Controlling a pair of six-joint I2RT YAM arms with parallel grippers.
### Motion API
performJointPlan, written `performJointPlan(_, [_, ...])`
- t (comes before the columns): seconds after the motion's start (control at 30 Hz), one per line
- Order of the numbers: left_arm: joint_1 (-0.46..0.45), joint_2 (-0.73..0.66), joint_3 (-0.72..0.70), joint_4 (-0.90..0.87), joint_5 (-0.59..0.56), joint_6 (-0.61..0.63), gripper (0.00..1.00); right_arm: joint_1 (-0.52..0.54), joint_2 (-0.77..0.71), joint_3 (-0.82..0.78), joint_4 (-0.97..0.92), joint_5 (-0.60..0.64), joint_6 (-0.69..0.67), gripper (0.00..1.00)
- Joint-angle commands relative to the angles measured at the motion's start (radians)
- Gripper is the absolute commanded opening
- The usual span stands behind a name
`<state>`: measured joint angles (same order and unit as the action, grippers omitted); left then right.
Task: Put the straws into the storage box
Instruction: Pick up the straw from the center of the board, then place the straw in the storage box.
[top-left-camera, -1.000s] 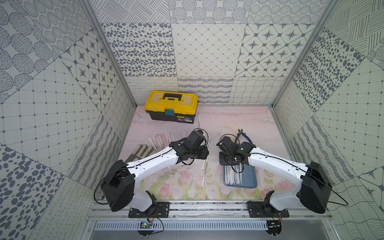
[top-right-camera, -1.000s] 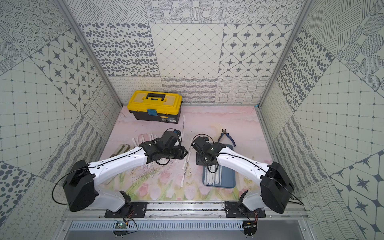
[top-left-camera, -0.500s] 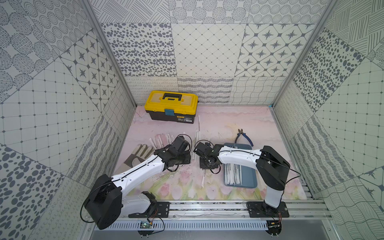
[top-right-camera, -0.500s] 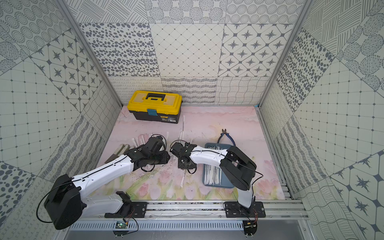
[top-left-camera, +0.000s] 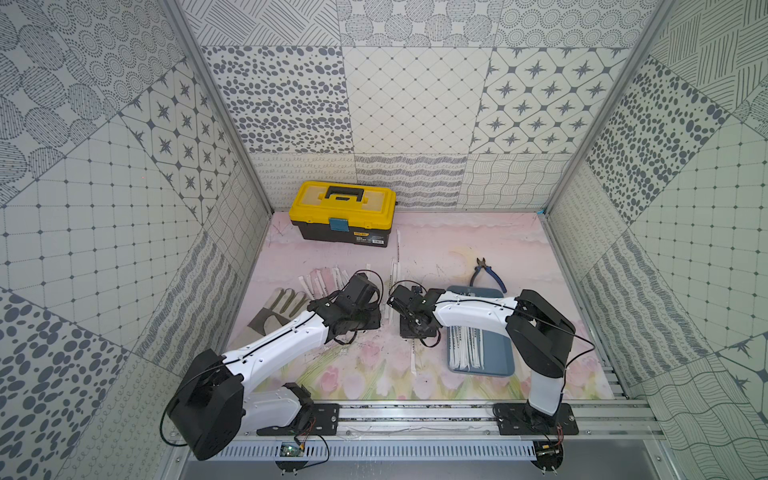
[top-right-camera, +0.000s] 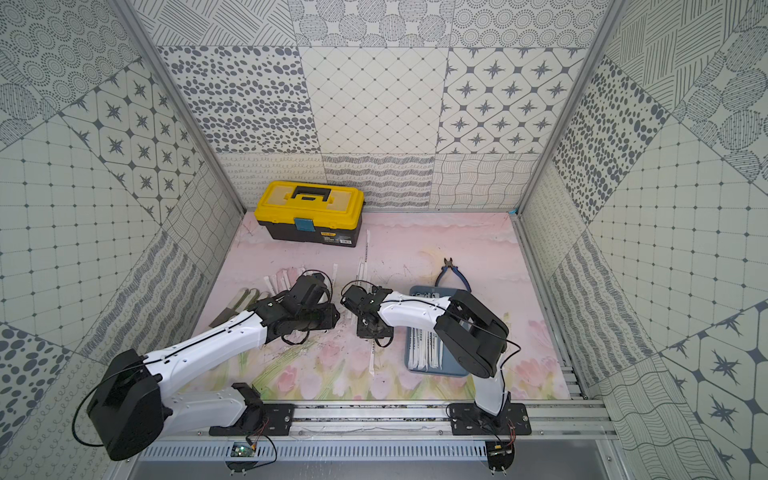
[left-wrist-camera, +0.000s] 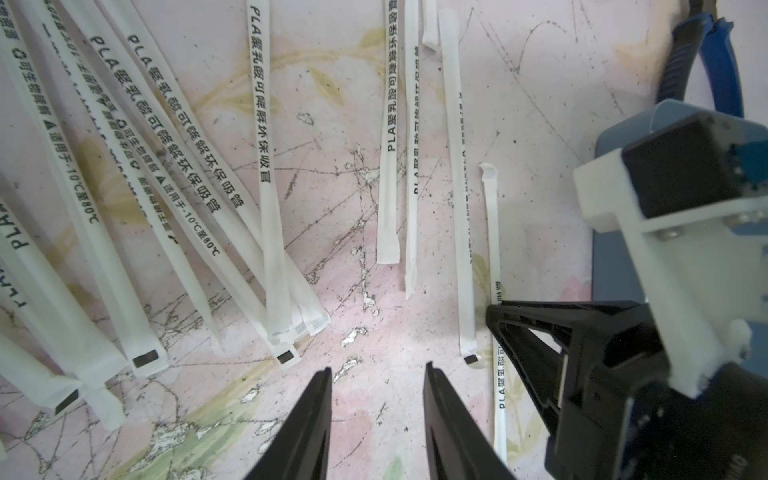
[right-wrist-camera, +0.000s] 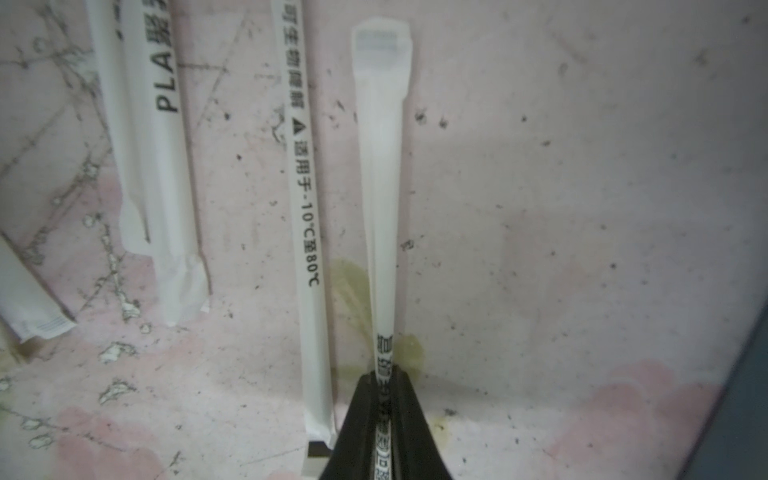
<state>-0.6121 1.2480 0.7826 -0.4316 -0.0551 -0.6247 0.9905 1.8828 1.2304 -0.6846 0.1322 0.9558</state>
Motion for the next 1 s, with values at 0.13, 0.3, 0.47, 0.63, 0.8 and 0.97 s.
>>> performJointPlan(0.13, [0.004, -0.008, 0.115, -0.036, -0.005, 0.064, 0.41, -0.059, -0.290, -0.045, -0.074, 0.049, -0.106, 0.09])
performJointPlan(0.3, [-0.119, 0.084, 0.216, 0.049, 0.047, 0.091, 0.41, -0.245, -0.503, -0.205, -0.121, 0.093, -0.320, 0.05])
performJointPlan(0.47, [-0.270, 0.258, 0.291, 0.158, 0.107, 0.023, 0.41, -0.451, -0.620, -0.324, -0.174, 0.100, -0.459, 0.05])
performJointPlan(0.63, [-0.342, 0.379, 0.362, 0.209, 0.130, -0.009, 0.41, -0.584, -0.628, -0.393, -0.171, 0.110, -0.466, 0.05])
performJointPlan(0.8, [-0.344, 0.411, 0.375, 0.194, 0.124, 0.015, 0.41, -0.596, -0.540, -0.408, -0.083, 0.105, -0.466, 0.04])
performJointPlan(0.97, [-0.344, 0.413, 0.367, 0.186, 0.108, 0.018, 0.41, -0.581, -0.465, -0.419, -0.022, 0.099, -0.460, 0.04])
